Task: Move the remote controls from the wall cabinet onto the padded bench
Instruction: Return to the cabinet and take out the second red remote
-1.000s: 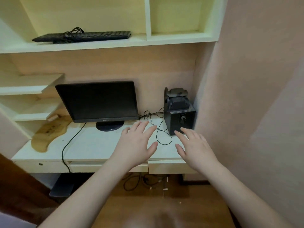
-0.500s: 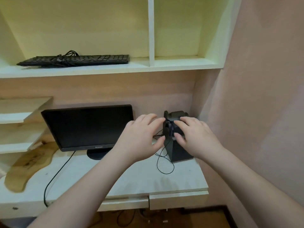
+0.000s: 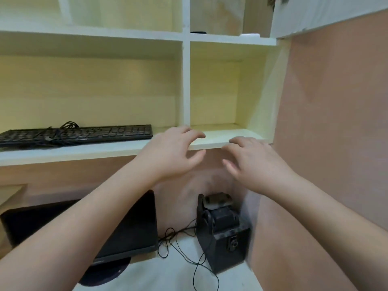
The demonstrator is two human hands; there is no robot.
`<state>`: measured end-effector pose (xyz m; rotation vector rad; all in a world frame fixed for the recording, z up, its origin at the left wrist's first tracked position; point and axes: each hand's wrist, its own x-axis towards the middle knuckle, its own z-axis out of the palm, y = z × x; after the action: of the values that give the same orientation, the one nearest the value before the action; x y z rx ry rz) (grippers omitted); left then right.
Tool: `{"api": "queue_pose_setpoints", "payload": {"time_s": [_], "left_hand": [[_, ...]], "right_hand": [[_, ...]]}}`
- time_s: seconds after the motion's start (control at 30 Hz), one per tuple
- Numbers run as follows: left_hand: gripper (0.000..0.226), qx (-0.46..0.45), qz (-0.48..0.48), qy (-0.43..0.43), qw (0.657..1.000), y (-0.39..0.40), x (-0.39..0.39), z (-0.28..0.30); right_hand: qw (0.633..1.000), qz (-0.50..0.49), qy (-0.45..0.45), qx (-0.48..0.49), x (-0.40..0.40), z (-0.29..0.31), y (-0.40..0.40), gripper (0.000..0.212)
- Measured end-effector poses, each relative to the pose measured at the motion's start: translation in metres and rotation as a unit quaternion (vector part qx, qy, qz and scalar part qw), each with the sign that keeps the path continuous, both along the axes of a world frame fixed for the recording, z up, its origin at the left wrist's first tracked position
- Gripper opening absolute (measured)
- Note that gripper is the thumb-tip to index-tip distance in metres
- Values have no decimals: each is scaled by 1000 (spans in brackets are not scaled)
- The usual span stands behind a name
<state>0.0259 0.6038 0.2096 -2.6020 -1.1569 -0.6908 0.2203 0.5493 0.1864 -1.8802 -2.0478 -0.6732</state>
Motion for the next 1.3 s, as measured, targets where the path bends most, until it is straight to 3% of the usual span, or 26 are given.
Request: {"api": "queue_pose_setpoints", "payload": {"time_s": [0.4, 0.67, 0.9, 1.17, 1.3], "left_hand": [[45, 91, -43, -47, 994, 32, 83, 106], [41, 140, -41, -68, 987, 62, 122, 174], [39, 132, -17, -82, 988, 105, 138, 225], [40, 53, -12, -132, 990, 148, 151, 241], [42, 44, -19, -165, 985, 159, 155, 244]], "right_hand": [[992, 27, -13, 119, 66, 123, 46, 40], [983, 40, 47, 171, 106, 189, 75, 37], [985, 45, 76, 150, 109, 222, 122, 38], [989, 12, 122, 87, 92, 244, 148, 48], [995, -50, 83, 30, 80, 254, 150, 52]]}}
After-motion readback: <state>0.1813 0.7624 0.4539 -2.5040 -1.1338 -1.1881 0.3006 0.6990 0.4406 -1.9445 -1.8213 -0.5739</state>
